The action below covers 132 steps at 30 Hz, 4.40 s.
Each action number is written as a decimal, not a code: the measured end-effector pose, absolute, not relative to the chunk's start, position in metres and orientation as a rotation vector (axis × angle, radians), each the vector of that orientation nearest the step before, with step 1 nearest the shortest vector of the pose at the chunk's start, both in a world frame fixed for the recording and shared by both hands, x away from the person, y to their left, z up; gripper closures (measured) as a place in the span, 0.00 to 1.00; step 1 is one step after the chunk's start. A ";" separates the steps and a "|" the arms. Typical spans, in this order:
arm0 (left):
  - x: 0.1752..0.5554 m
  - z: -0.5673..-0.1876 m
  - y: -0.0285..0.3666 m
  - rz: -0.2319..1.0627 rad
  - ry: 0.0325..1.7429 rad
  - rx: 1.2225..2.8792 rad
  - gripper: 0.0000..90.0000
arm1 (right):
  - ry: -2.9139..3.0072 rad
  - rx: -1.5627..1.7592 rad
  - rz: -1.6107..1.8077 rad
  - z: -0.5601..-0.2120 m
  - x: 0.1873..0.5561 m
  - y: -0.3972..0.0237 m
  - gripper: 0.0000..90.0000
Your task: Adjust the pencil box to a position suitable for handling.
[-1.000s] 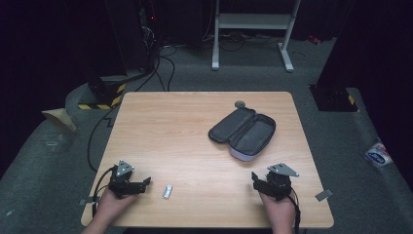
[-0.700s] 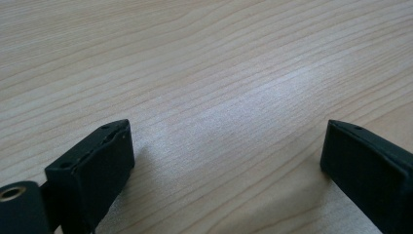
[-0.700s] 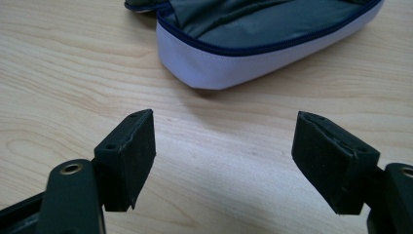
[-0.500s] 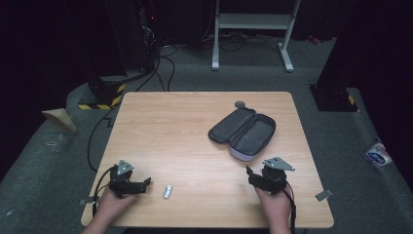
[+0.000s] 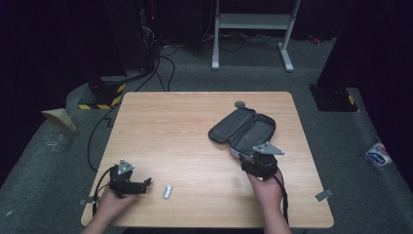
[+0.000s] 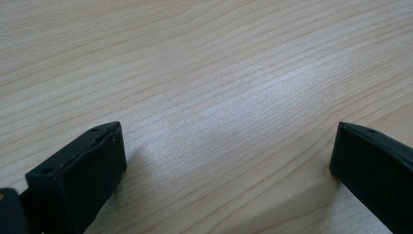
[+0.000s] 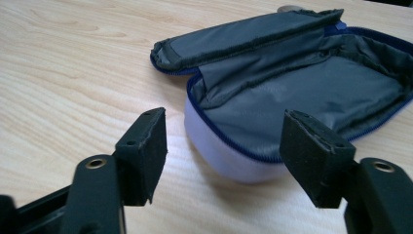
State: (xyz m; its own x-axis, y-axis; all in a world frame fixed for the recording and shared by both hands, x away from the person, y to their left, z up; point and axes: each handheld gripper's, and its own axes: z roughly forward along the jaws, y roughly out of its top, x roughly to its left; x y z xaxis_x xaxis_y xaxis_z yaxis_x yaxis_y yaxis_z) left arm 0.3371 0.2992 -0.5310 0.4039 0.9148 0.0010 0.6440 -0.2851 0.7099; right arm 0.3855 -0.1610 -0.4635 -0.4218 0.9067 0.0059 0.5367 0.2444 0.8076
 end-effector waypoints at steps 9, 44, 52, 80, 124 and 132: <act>0.337 -0.531 0.300 0.550 1.317 2.039 0.00 | 2.100 1.370 1.036 -0.474 0.414 -0.151 0.53; 0.336 -0.531 0.299 0.547 1.311 2.039 0.00 | 2.217 1.128 1.147 -0.488 0.376 -0.071 0.96; 0.336 -0.531 0.300 0.550 1.304 2.044 0.00 | 2.223 1.084 1.189 -0.485 0.368 -0.053 0.82; 0.334 -0.530 0.300 0.552 1.291 2.043 0.04 | 1.933 1.481 0.952 -0.485 0.411 -0.203 0.81; 0.391 -0.476 0.164 0.418 1.095 1.875 0.58 | 1.982 1.404 1.065 -0.494 0.392 -0.162 0.74; 0.401 -0.488 0.151 0.393 1.157 1.906 0.69 | 2.004 1.410 1.080 -0.497 0.396 -0.161 0.79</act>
